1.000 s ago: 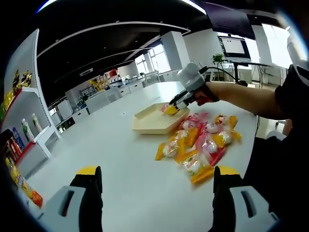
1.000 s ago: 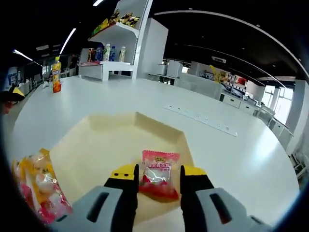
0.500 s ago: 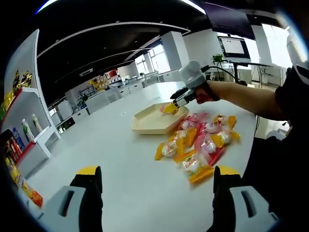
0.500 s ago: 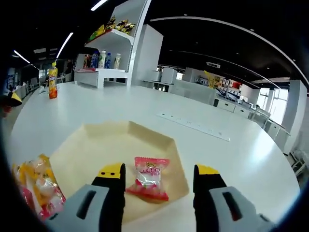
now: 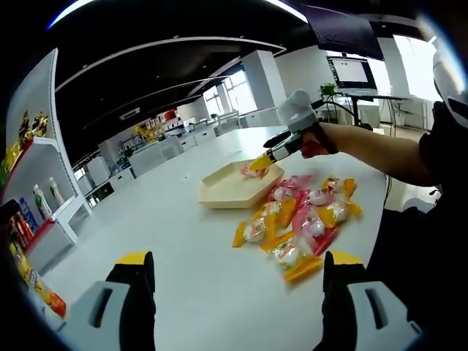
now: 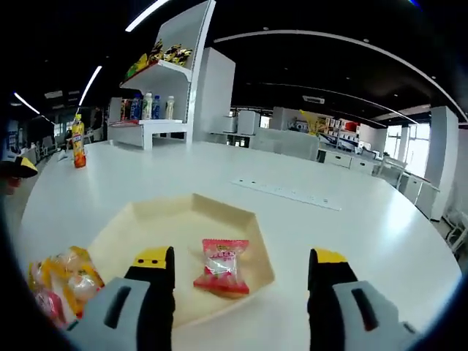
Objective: Pick up the marshmallows scattered on the table and place them into the bowl on the table
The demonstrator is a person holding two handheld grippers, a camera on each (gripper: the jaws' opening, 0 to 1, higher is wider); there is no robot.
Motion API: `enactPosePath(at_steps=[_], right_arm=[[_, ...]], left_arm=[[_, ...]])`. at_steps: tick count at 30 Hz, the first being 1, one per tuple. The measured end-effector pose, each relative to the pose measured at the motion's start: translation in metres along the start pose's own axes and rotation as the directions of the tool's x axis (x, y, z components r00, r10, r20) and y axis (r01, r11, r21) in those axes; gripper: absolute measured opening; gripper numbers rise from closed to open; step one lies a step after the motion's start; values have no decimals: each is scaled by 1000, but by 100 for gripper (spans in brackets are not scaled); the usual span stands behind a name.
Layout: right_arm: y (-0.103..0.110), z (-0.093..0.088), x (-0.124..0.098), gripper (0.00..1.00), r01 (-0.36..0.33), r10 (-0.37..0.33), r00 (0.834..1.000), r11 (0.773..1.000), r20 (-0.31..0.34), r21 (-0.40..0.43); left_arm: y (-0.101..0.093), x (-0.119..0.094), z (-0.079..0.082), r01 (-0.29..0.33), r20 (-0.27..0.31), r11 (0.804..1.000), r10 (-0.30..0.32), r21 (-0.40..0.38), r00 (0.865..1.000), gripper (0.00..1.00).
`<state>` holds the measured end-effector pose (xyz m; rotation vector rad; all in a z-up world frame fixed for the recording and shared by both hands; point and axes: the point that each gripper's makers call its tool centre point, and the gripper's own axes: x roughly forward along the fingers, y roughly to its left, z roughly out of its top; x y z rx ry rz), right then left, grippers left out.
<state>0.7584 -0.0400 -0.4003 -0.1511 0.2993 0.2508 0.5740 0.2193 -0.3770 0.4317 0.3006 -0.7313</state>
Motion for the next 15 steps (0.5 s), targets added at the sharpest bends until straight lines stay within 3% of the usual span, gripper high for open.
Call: enactPosePath(at_steps=[11,13,15], right_arm=[[9,0,-32,85,-34,34,999,999,17,14],[20,0,-40,87,-99,98,995,993,20,64],[32,3,-50,89,-186,183,983,969,33,163]], left_arm=[[-2,-1,1,-1,1,1000,1,3,1000,95],[-3,-2,2,1,2,1000,-1,4,1000,95],[-3,-2,2,3,2,1000,-3,5,1000,95]])
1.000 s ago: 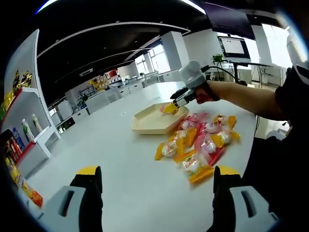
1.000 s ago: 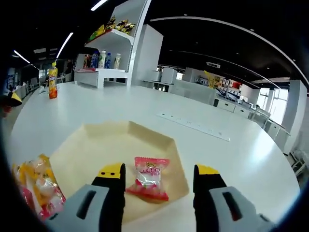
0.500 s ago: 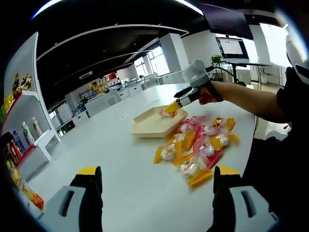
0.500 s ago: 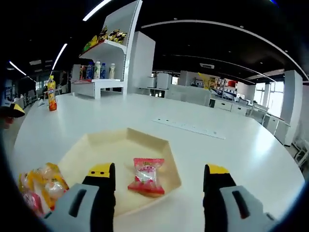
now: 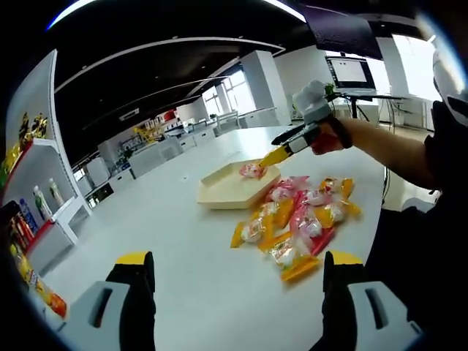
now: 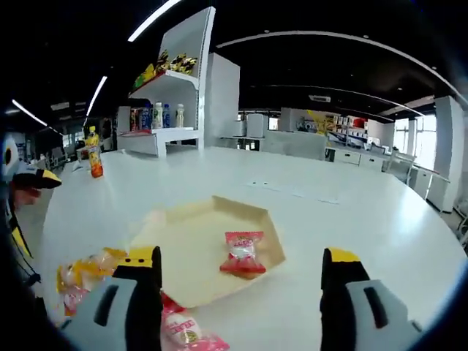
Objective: Pick up the marshmallows scattered on the table and place them into the bowl on the table
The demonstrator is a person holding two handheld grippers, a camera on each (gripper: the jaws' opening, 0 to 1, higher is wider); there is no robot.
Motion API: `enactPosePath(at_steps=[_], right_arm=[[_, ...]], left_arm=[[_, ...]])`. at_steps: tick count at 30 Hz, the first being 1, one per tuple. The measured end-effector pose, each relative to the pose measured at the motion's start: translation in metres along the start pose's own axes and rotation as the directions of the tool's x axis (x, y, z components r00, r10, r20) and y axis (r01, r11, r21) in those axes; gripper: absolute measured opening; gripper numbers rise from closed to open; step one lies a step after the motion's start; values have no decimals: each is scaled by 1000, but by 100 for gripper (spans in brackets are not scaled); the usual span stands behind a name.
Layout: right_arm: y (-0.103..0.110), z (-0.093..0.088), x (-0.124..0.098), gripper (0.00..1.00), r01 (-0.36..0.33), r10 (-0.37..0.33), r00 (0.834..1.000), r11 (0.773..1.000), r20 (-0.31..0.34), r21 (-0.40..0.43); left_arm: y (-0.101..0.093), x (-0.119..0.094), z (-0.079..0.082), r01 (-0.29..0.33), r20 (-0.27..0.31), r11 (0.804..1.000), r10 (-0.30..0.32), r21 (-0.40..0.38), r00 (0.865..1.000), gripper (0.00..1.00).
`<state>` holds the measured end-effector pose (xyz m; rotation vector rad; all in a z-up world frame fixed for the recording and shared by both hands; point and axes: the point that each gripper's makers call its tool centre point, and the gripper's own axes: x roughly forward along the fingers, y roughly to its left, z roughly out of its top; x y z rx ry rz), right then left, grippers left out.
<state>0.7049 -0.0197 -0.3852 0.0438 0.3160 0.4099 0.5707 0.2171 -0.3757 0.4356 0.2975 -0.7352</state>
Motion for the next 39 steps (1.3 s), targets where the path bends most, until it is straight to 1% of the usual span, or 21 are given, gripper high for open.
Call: enactPosePath(at_steps=[1,2,3,4,5,7,8,13,16,22,23,26,29,32,35,37,39], right_arm=[[4,4,-4,91,-26,26,1000,999,17,38],[6,8,-9,91,-39,36,999,997,40,63],[9,12,-17,91,-54,49,997,996,58,75],[17,10,-27,92,-58,54,996,996,65,67],[19,10,-31,93,-63,58,996,996,71,66],[20,9,-41,97,-72,66,995,995,74,69],[20,7,-46,97,-79,75,995,995,72,61],[11,-5,-67,97,-37,36,998,999,50,26],[11,-8,-80,97,-33,32,998,999,46,16],[16,-13,-110,97,-46,45,998,999,49,16],[15,-13,-114,97,-39,38,998,999,46,21],[10,-13,-124,97,-20,20,999,1000,43,7],[2,-17,-136,97,1,-1,1000,1000,25,-3],[-1,-21,-148,97,16,-15,1000,1000,18,-13],[-3,-25,-157,97,14,-14,1000,1000,12,-17],[-5,-29,-162,97,17,-17,1000,1000,1,-4],[-6,-31,-167,97,23,-23,1000,1000,-5,-20]], left_arm=[[0,0,0,0,-1,1000,0,1,1000,95],[0,0,0,1,-1,1000,-1,2,1000,95],[-1,0,0,1,-1,1000,-1,2,1000,95],[-1,0,0,3,-1,1000,-3,3,1000,95],[-2,0,0,4,-1,1000,-4,3,1000,95],[-3,0,0,6,1,1000,-6,2,1000,95],[-3,0,0,6,1,1000,-6,1,1000,95],[-6,1,-2,15,-5,1000,-15,4,1000,95],[-7,0,-1,19,-2,1000,-19,6,1000,95],[-8,-1,-2,18,-2,1000,-18,5,1000,95],[-8,-1,-3,18,-3,1000,-18,4,1000,95],[-10,-1,-4,23,-3,1000,-23,5,1000,95],[-11,-1,-4,25,-5,1000,-25,5,1000,95],[-12,-4,-4,24,-2,1000,-24,11,1000,95],[-13,-7,-2,26,6,1000,-27,16,1000,95],[-13,-7,-1,26,8,1000,-26,18,1000,95],[-14,-8,0,25,10,999,-25,24,1000,94]])
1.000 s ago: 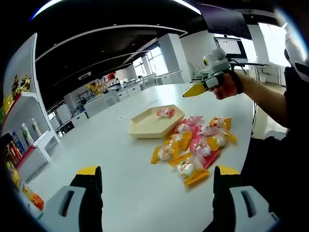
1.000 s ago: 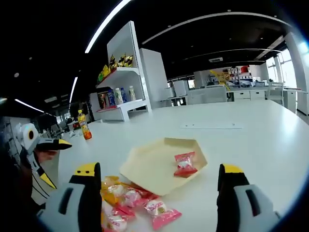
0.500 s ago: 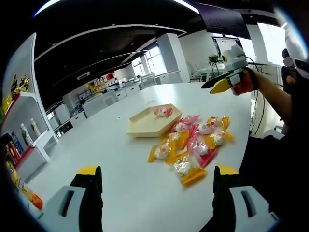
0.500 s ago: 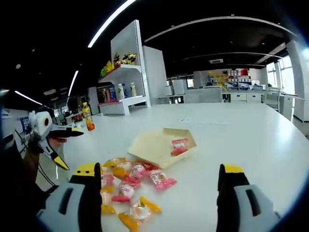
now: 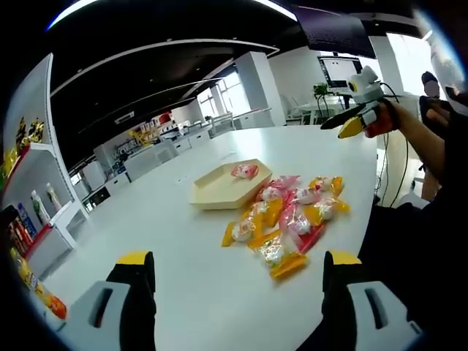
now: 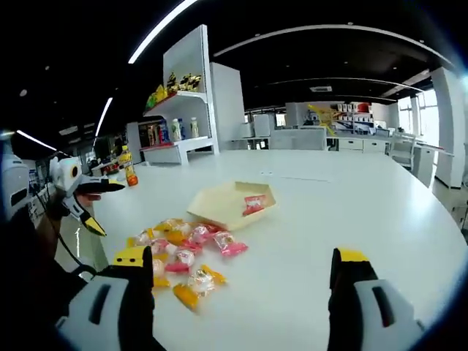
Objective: Pick up the marshmallows scattered on the table and place them into the bowl on the table
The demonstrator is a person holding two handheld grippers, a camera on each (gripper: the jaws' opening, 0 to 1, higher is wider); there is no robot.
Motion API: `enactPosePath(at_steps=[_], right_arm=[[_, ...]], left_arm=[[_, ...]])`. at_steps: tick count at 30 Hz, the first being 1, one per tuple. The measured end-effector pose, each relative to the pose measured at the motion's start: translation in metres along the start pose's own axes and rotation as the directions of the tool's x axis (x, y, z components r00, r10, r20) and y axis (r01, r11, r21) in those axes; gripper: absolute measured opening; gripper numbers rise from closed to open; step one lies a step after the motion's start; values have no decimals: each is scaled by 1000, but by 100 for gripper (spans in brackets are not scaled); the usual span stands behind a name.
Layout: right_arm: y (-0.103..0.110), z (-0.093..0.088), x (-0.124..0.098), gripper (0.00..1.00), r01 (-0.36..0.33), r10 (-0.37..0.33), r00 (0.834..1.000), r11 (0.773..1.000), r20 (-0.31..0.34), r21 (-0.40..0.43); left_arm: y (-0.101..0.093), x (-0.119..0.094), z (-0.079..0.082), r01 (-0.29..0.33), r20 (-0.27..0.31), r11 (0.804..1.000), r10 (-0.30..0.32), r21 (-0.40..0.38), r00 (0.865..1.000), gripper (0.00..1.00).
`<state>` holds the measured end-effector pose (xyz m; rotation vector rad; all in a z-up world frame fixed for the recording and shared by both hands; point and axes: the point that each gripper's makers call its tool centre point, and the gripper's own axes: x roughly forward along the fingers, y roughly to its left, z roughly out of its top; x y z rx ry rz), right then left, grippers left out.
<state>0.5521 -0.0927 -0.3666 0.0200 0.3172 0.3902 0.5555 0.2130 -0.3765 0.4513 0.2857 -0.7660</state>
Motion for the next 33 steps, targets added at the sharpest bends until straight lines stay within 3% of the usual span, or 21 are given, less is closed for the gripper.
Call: enactPosePath(at_steps=[10,33], right_arm=[[-7,4,-19,97,29,-29,1000,999,-2,-36],[-5,-2,-23,95,38,-38,999,998,-14,-58]], left_arm=[[-5,-2,3,11,9,1000,-12,8,1000,94],[-5,-2,2,7,5,1000,-7,14,1000,94]])
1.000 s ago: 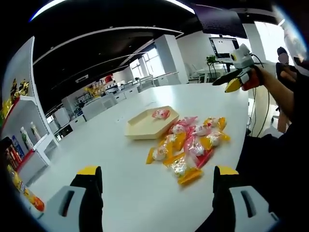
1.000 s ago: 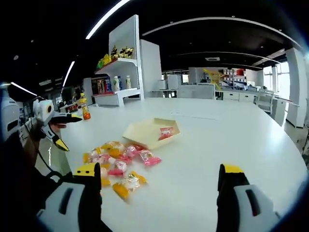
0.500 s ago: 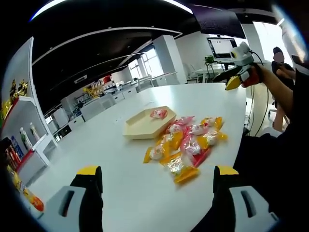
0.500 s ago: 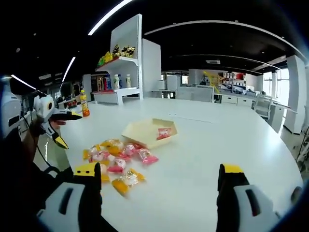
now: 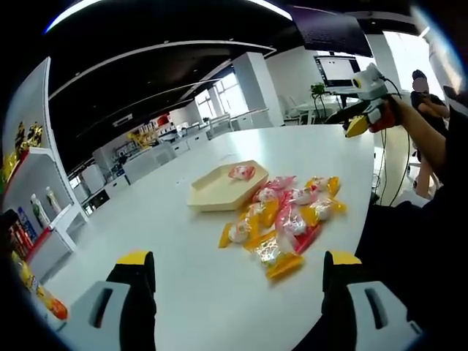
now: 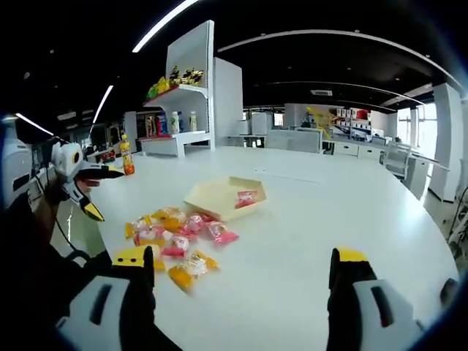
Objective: Pick up the marshmallows scattered on the table and place them into the bowl on the table
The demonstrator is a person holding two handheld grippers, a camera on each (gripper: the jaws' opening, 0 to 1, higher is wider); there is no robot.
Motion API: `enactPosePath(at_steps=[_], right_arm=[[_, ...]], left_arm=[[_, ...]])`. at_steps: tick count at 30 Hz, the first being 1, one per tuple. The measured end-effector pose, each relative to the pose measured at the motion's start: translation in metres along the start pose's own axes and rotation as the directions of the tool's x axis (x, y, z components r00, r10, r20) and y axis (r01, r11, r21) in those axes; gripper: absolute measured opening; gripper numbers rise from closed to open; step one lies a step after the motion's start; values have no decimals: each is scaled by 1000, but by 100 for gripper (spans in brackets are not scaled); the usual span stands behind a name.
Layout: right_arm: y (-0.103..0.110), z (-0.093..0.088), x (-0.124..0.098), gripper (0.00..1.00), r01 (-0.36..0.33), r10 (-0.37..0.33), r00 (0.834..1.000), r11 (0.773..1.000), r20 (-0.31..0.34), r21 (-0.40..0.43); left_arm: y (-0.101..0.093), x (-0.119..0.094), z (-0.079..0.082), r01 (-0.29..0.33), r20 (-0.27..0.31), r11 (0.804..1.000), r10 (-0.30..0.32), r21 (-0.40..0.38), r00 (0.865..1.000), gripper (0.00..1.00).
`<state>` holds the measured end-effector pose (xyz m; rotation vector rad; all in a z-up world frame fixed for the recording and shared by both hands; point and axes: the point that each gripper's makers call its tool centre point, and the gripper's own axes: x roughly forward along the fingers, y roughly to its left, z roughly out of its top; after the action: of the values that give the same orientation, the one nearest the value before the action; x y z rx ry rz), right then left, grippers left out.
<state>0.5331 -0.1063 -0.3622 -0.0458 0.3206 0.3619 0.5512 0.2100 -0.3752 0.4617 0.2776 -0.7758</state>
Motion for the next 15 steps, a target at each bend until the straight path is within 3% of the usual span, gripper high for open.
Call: enactPosePath(at_steps=[15], right_arm=[[12,-10,6,88,-45,44,999,999,-25,-28]], left_arm=[[-1,0,-1,-1,-6,1000,1,1,1000,94]])
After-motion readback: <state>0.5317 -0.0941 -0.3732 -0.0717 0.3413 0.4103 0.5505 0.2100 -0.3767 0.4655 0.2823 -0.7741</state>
